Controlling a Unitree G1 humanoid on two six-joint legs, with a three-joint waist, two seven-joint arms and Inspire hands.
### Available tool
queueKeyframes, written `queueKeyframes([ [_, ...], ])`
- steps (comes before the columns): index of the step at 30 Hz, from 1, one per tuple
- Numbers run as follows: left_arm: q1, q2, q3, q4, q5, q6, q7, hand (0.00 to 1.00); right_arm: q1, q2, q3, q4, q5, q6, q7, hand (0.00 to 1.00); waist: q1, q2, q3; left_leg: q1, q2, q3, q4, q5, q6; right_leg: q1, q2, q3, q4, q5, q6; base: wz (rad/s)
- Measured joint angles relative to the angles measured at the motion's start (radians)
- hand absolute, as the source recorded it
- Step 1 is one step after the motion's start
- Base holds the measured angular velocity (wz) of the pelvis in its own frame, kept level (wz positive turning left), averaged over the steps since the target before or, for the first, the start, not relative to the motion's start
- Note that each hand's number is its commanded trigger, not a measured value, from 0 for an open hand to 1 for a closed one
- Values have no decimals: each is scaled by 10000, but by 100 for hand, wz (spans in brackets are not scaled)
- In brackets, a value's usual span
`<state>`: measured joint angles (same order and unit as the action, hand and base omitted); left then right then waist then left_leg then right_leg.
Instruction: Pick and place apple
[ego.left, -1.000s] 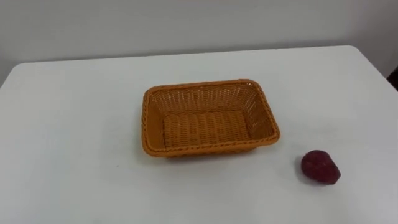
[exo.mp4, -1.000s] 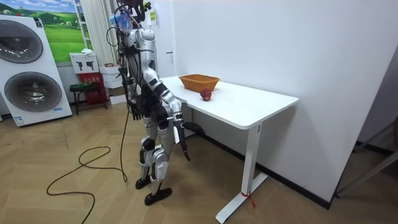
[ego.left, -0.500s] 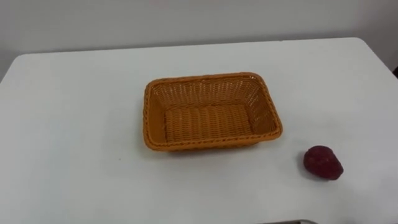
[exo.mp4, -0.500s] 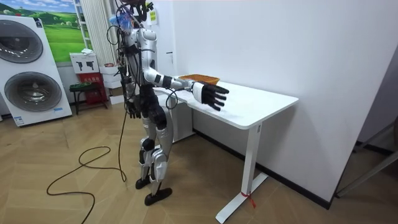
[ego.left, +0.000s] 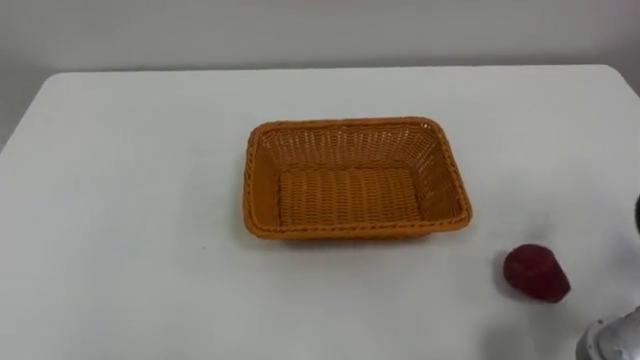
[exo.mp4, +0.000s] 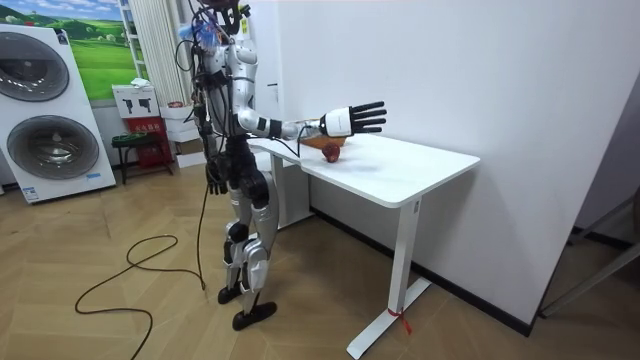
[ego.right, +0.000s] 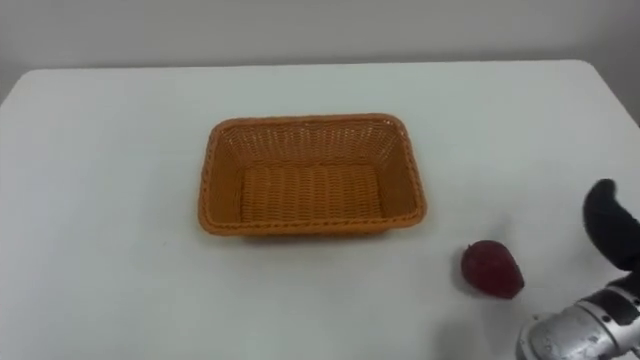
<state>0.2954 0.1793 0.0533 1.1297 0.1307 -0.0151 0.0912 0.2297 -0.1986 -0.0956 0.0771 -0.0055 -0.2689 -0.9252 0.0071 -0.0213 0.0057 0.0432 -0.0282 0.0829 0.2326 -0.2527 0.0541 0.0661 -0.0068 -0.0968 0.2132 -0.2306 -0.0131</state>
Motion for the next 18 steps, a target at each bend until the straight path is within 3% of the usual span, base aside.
queueKeyframes([
  [10,-101,19,-202,7,-6,2,-357,0,3,17,760,312,13,1,1767,0,9,6,-13,80,-9,-59,9,4,6,202,-16,-159,-190,33,5,4],
  [18,-110,19,-203,7,-6,2,-451,0,164,42,870,348,-39,11,2322,0,31,-26,-29,201,-1,-6,-54,5,4,323,-6,-91,-269,70,4,0],
])
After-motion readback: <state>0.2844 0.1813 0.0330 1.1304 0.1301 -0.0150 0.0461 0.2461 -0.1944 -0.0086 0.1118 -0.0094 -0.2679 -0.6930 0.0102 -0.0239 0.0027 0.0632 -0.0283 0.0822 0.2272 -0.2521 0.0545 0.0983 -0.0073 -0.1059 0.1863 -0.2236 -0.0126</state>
